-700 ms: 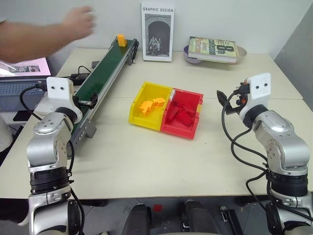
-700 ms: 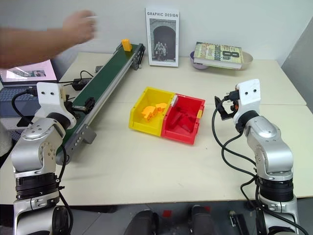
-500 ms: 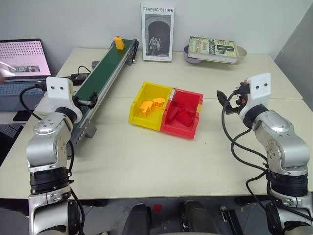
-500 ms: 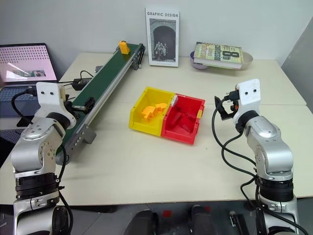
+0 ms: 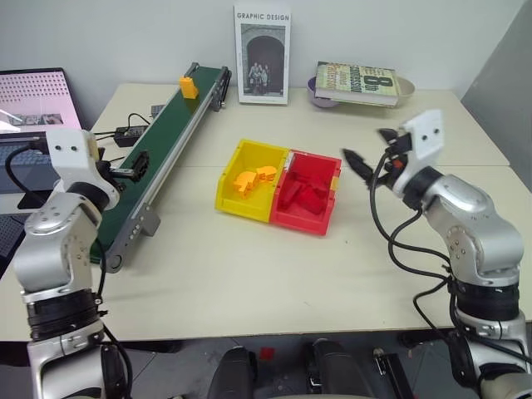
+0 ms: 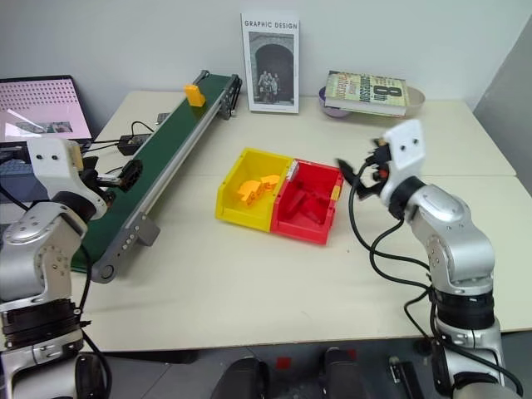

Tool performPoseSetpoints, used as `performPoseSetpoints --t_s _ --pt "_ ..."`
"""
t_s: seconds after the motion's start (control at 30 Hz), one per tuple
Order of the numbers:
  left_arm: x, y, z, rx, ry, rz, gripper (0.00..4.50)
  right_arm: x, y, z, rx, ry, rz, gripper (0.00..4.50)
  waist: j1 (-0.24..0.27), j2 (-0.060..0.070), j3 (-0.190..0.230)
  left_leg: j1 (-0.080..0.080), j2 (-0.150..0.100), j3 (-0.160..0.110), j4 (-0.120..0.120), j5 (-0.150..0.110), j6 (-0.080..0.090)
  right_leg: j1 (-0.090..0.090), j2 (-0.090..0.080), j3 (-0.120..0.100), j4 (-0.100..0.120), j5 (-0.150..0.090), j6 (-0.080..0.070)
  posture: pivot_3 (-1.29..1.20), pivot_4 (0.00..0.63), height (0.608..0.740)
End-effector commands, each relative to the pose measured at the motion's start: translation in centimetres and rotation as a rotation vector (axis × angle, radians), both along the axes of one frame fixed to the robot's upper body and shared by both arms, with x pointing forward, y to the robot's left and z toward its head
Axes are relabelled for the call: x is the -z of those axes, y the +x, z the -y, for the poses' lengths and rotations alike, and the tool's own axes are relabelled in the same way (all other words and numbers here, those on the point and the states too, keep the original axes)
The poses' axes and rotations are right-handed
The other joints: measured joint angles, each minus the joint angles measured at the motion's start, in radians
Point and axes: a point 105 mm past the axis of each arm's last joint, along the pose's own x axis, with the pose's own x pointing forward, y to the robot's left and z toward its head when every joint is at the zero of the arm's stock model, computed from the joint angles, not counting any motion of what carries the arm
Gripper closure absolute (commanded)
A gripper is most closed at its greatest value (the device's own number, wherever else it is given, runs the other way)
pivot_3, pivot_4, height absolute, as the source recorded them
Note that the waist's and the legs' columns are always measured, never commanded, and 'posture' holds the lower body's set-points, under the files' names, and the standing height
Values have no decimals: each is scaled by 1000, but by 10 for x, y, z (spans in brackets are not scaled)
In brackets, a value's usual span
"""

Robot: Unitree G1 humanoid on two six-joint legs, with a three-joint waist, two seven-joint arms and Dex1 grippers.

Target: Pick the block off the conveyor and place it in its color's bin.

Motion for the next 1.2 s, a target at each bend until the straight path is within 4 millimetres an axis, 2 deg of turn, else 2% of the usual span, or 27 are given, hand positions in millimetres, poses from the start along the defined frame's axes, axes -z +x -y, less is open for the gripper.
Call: performPoseSetpoints --t_s 0.03,0.27,1.2 --pt "-17 2 -7 22 29 53 89 -18 -24 -25 -252 -1 37 0 0 0 0 0 0 -1 0 0 0 0 0 -1 0 0 0 0 150 740" --pt "-14 8 -13 37 49 42 89 -19 -35 -39 -390 -27 19 0 5 0 0 -1 -2 1 0 0 0 0 -3 0 -1 0 0 0 150 740" --pt "2 20 -19 33 44 -4 89 -20 -48 -46 -441 -33 23 0 7 0 0 -1 -1 1 0 0 0 -1 -3 0 0 0 0 0 150 740"
